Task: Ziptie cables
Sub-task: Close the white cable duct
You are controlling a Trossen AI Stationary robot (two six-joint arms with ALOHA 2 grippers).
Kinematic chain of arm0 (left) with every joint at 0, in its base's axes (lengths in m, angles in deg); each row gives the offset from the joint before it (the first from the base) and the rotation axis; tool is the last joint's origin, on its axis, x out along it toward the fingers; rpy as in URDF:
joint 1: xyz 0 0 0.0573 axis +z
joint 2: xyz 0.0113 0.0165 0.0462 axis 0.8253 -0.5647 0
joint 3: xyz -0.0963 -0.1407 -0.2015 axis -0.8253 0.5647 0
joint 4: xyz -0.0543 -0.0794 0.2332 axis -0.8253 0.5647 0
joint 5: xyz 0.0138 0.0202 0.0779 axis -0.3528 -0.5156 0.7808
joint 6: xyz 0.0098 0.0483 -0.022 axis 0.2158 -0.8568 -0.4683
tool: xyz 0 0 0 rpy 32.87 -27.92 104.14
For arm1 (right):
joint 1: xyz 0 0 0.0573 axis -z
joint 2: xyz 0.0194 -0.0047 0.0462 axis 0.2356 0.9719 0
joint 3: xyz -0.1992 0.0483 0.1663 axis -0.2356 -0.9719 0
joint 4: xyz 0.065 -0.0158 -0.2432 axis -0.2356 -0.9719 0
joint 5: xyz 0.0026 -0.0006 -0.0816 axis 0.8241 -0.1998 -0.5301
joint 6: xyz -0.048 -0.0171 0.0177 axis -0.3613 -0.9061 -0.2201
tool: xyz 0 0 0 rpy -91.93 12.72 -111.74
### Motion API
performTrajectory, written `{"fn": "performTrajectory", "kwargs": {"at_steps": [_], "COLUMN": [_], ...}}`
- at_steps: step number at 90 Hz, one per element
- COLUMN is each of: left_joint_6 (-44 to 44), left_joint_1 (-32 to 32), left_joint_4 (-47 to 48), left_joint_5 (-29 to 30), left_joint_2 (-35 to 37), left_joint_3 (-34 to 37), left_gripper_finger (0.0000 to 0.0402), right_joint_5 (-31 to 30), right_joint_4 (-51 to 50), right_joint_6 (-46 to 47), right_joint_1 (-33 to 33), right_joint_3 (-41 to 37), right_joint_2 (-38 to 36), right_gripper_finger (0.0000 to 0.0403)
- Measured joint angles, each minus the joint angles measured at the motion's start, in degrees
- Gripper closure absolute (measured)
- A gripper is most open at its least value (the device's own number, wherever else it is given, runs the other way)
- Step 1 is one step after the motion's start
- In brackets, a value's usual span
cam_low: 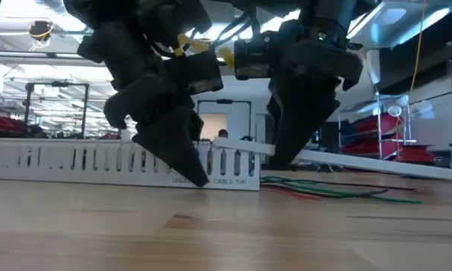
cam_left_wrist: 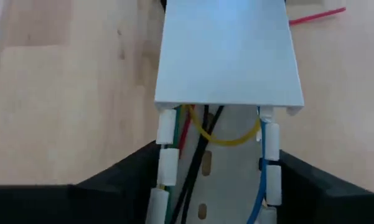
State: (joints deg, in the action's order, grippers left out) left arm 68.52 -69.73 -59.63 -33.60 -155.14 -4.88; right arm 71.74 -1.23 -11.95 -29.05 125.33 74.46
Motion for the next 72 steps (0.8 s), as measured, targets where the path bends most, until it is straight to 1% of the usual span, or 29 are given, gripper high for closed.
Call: {"fn": "performTrajectory", "kwargs": {"at_steps": [16,22,27,45,59,72], "left_joint_6": [-0.11,-0.43,-0.64,-0.85,-1.01,-0.58], "left_joint_1": [-0.2,-0.15,-0.15,-0.53,-0.5,-1.3], "left_joint_4": [-1.44,-3.59,-4.16,-5.03,-5.12,-5.22], "left_joint_5": [-0.01,-0.43,-0.34,-0.24,-0.03,0.38], "left_joint_2": [-0.68,-1.16,-1.34,-1.36,-1.36,-1.41], "left_joint_3": [0.0,-0.01,-0.02,0.09,0.09,0.03], "left_gripper_finger": [0.0168,0.0168,0.0168,0.0168,0.0167,0.0144], "right_joint_5": [1.09,1.19,1.26,1.19,1.33,1.31], "right_joint_4": [0.04,3.72,4.92,5.55,5.41,5.46], "right_joint_6": [-0.27,-0.22,-0.1,1.68,2.04,2.33], "right_joint_1": [0.41,0.5,0.53,0.48,0.12,-0.07], "right_joint_3": [-0.04,0.07,0.0,-0.04,0.16,0.24], "right_joint_2": [0.0,0.04,0.11,0.14,1.7,2.32], "right_gripper_finger": [0.0173,0.0173,0.0173,0.0173,0.0173,0.0173]}}
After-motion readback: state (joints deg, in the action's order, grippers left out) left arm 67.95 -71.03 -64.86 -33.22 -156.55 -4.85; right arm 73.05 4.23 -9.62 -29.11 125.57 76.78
